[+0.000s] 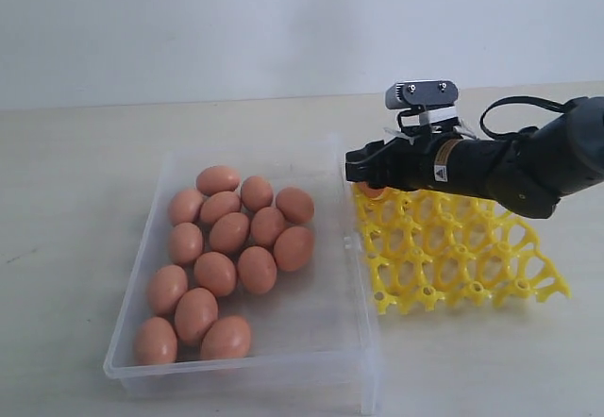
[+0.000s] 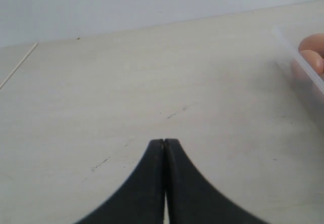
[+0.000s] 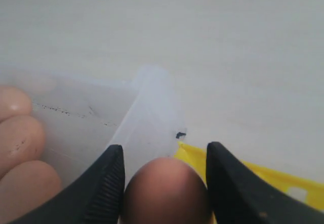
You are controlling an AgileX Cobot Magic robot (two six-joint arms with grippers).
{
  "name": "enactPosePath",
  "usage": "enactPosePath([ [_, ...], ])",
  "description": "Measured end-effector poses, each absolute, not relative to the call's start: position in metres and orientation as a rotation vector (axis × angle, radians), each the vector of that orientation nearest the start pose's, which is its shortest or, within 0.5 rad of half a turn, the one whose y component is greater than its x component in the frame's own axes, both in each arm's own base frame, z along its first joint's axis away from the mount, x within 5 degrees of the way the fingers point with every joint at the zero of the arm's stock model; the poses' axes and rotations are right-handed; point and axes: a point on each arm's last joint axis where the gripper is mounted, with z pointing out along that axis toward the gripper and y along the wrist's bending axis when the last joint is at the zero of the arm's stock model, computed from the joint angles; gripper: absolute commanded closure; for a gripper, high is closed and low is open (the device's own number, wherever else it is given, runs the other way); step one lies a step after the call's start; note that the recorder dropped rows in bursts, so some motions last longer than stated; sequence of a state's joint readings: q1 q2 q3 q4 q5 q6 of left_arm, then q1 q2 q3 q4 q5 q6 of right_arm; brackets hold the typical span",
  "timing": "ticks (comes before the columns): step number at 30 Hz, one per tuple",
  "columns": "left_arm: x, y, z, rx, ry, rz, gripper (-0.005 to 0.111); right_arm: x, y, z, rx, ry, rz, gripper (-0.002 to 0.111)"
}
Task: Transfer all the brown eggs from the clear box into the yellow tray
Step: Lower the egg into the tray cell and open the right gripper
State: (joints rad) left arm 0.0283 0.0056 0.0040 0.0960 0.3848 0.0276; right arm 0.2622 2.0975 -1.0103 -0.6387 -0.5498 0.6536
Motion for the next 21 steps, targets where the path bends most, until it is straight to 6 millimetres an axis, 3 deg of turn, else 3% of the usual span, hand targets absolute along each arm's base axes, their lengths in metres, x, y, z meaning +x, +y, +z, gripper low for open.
enactPosePath([
  [4,0.053,0.005,0.177,0.058,1.877,0.133,0.107,0.382,0.133,0.104,-0.382,2.095,0.561,0.061],
  [12,0.053,0.005,0.177,0.058,1.877,0.133,0.107,0.381,0.133,0.105,-0.385,2.104,0.553,0.059],
  [21,0.053,0.005,0.177,0.058,1.877,0.133,0.107,0.381,0.13,0.114,-0.383,2.113,0.52,0.046],
])
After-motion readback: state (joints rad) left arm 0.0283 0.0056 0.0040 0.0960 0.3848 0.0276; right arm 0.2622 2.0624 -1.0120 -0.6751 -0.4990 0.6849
